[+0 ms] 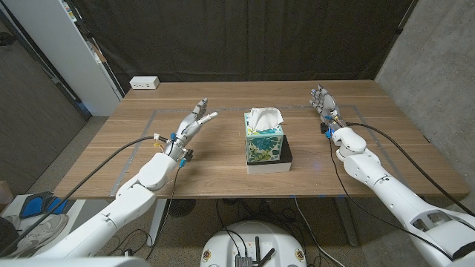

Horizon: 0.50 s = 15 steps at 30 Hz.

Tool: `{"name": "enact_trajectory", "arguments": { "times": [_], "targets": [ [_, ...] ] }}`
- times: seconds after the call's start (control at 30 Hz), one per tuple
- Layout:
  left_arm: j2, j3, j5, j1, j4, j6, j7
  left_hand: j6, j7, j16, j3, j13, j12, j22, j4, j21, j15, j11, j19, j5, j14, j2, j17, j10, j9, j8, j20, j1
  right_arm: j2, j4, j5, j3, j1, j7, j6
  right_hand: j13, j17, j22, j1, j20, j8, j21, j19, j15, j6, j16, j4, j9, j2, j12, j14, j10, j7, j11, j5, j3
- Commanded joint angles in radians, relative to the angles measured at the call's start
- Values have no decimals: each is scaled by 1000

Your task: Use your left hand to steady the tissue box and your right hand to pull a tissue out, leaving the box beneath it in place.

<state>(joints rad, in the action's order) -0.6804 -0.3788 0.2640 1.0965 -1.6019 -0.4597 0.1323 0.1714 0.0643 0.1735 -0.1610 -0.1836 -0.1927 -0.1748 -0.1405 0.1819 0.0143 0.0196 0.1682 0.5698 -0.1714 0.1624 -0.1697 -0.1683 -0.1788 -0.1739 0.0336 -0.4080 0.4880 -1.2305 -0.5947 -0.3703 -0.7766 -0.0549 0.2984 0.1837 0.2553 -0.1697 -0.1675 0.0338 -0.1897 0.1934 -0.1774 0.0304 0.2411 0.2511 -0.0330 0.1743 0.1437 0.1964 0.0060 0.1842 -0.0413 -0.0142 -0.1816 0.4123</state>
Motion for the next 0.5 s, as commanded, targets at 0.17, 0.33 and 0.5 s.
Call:
{"name": "enact_trajectory", "arguments": {
  "times": [0.17,0.33,0.5],
  "targets": [
    [-17,18,-9,65,-58,-4,10,524,-3,6,14,-3,-7,-1,3,8,2,-5,88,13,-371,-1,-6,-437,-3,-3,37,-14,16,-56,9,9,-31,-36,-13,4,1,-2,-5,14,-1,1,-2,22,8,-1,6,6,13,-1,9,8,-4,-1,-2,5],
    [-25,21,-9,79,-68,0,6,525,-3,6,19,-3,-7,-1,4,8,2,-5,89,17,-371,-1,-6,-437,-3,-3,37,-14,15,-59,8,9,-34,-37,-16,4,1,-2,-5,14,0,1,-2,21,7,-2,6,6,13,-1,9,9,-3,-1,-2,4],
    [-31,22,-13,91,-78,-3,1,525,-3,6,25,-3,-7,-1,5,8,2,-4,90,21,-373,-2,-6,-438,-3,-2,37,-15,12,-60,8,8,-35,-42,-17,4,1,-2,-5,14,0,1,-1,21,7,-2,7,6,14,-1,9,8,-4,-3,-2,4]
  ]
}}
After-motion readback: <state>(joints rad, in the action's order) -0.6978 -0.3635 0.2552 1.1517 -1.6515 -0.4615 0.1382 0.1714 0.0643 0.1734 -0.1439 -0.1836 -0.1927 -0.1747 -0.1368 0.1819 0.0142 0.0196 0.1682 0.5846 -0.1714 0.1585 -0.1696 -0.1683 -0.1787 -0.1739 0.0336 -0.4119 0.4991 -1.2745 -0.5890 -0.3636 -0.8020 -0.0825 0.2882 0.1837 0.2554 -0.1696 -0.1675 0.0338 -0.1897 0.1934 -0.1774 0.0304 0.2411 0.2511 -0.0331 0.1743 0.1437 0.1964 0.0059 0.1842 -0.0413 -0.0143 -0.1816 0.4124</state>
